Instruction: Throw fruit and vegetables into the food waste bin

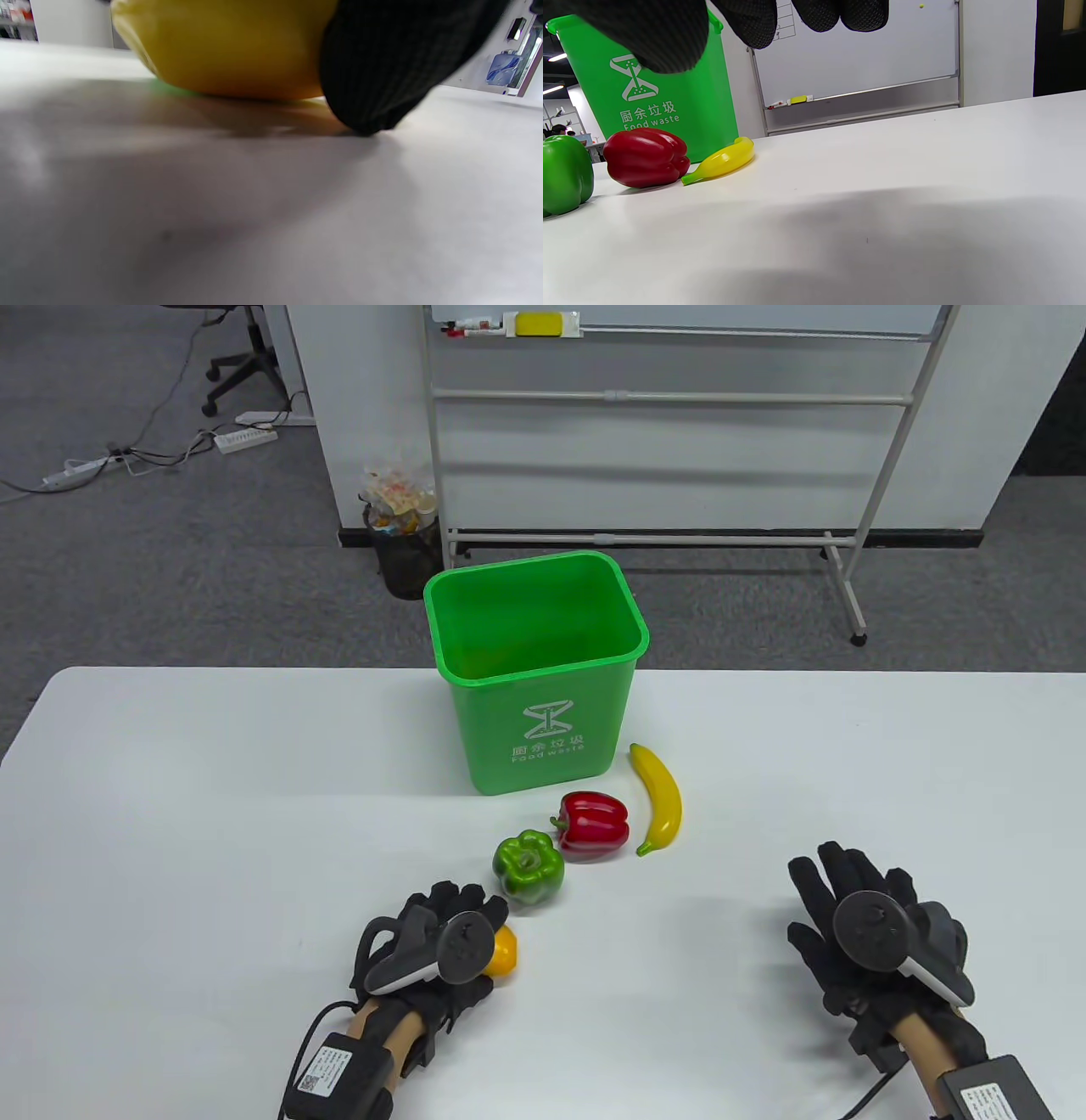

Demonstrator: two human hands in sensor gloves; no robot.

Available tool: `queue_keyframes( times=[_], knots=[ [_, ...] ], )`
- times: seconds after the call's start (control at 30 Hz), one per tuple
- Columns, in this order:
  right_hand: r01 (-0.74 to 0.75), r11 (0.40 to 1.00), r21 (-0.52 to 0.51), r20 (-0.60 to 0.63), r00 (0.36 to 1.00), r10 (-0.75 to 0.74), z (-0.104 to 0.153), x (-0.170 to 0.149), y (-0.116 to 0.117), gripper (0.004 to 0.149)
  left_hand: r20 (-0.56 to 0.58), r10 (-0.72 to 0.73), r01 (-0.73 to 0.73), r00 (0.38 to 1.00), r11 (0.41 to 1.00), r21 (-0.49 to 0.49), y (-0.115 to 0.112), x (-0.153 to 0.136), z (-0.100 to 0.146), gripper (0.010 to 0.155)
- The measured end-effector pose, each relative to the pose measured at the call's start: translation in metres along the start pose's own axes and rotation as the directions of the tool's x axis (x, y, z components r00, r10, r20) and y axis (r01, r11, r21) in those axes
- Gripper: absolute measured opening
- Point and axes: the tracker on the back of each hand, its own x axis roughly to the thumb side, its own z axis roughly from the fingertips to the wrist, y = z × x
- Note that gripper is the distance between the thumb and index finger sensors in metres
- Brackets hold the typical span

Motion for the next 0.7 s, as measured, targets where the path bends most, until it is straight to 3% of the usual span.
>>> queue_keyframes(
  times=[0.07,0.17,0.2,0.23,0.27,0.3,0.33,0.37,0.4,0.43,0.47,0.57,0.6,0.63,0.7],
  knots=[
    [0.006,1.000,0.006,-0.005,1.000,-0.006,0.000,-0.002,0.001,0.078,0.057,-0.014,0.014,0.998,1.000,0.004,0.003,0.011,0.005,0.093],
    [-0.007,1.000,0.018,-0.001,1.000,0.007,-0.001,-0.002,0.004,0.078,0.159,0.116,-0.121,0.980,0.992,0.021,0.008,0.029,0.011,0.094],
    [-0.015,1.000,0.021,0.001,1.000,0.015,-0.001,-0.002,0.006,0.077,0.192,0.200,-0.213,0.961,0.976,0.048,0.010,0.036,0.013,0.094],
    [-0.026,0.999,0.027,0.005,1.000,0.025,-0.001,-0.001,0.007,0.077,0.222,0.359,-0.380,0.907,0.923,0.058,0.010,0.041,0.013,0.094],
    [-0.037,0.999,0.030,0.010,0.999,0.036,-0.001,0.001,0.008,0.077,0.239,0.578,-0.597,0.781,0.802,0.012,0.006,0.046,0.011,0.094],
    [-0.038,0.999,0.030,0.012,0.999,0.038,-0.001,0.001,0.009,0.077,0.229,0.698,-0.711,0.679,0.702,-0.031,0.003,0.049,0.009,0.095],
    [-0.041,0.999,0.032,0.017,0.999,0.040,-0.001,0.003,0.009,0.077,0.183,0.882,-0.882,0.434,0.458,-0.115,-0.004,0.056,0.006,0.095],
    [-0.040,0.999,0.033,0.021,0.999,0.039,-0.001,0.004,0.010,0.077,0.151,0.953,-0.945,0.264,0.287,-0.157,-0.005,0.061,0.003,0.095],
    [-0.043,0.998,0.035,0.032,0.999,0.042,0.000,0.006,0.010,0.077,0.127,0.991,-0.978,0.027,0.053,-0.202,-0.001,0.071,-0.003,0.095],
    [-0.056,0.998,0.035,0.044,0.998,0.054,0.001,0.009,0.011,0.077,0.131,0.987,-0.975,-0.088,-0.058,-0.216,0.014,0.076,-0.011,0.095],
    [-0.065,0.997,0.036,0.053,0.997,0.063,0.002,0.011,0.011,0.077,0.176,0.977,-0.973,-0.124,-0.085,-0.217,0.035,0.078,-0.021,0.095],
    [-0.083,0.996,0.027,0.083,0.993,0.081,0.005,0.017,0.012,0.077,0.380,0.915,-0.982,-0.135,-0.074,-0.171,0.134,0.072,-0.060,0.094],
    [-0.085,0.996,0.030,0.093,0.992,0.082,0.006,0.020,0.012,0.077,0.428,0.889,-0.985,-0.161,-0.118,-0.125,0.171,0.064,-0.075,0.095],
    [-0.087,0.996,0.032,0.101,0.991,0.083,0.007,0.022,0.013,0.077,0.423,0.892,-0.986,-0.161,-0.164,-0.031,0.196,0.055,-0.083,0.096],
    [-0.105,0.994,0.037,0.113,0.989,0.100,0.008,0.025,0.015,0.077,0.247,0.961,-0.941,-0.123,-0.192,0.279,0.225,0.026,-0.099,0.105]
  ],
)
